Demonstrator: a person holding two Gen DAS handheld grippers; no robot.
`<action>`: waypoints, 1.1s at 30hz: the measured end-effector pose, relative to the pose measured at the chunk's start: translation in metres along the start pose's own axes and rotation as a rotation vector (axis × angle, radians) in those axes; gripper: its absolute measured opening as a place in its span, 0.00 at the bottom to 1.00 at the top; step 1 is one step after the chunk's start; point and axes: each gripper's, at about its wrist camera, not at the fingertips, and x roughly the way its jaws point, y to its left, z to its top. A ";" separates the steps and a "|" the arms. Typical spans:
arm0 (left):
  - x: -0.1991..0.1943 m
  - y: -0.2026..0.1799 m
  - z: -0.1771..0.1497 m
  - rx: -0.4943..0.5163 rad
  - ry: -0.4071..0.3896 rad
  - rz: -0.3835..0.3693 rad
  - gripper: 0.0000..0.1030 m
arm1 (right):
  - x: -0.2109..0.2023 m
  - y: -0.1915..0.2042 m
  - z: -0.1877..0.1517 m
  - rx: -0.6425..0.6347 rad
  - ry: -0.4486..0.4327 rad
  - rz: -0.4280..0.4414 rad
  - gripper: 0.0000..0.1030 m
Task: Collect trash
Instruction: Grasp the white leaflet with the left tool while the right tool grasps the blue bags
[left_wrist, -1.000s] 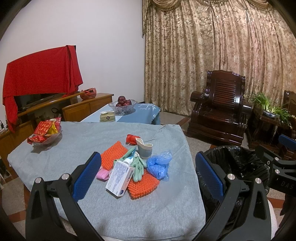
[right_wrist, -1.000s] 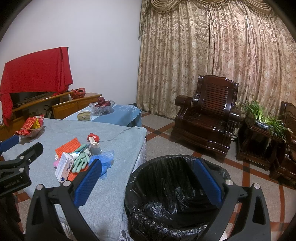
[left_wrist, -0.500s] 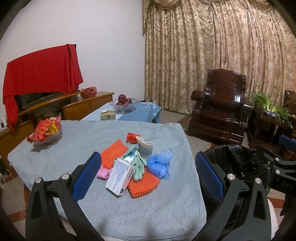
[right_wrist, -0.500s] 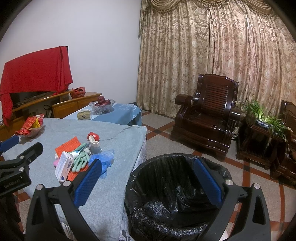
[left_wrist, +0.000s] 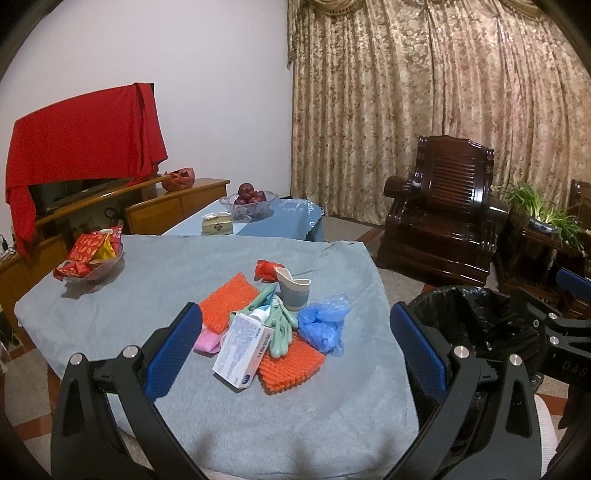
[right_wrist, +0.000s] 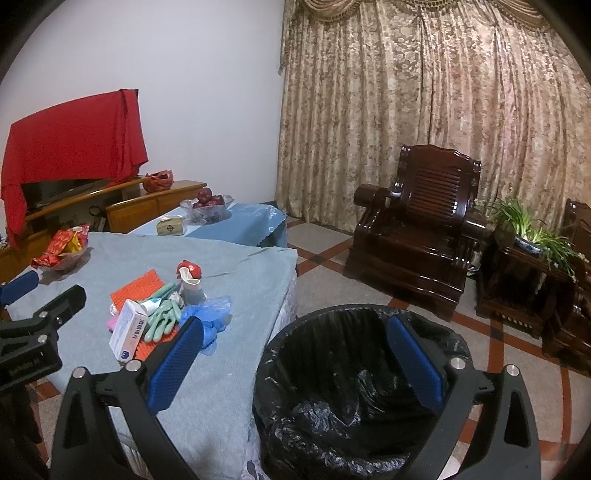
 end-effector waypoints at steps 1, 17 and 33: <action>0.003 0.004 -0.001 -0.007 0.000 0.002 0.95 | 0.004 0.002 -0.001 -0.002 0.002 0.008 0.94; 0.091 0.090 -0.037 -0.007 0.120 0.170 0.95 | 0.111 0.082 -0.017 -0.068 0.126 0.178 0.78; 0.157 0.091 -0.069 -0.018 0.227 0.064 0.79 | 0.234 0.131 -0.051 -0.128 0.378 0.221 0.55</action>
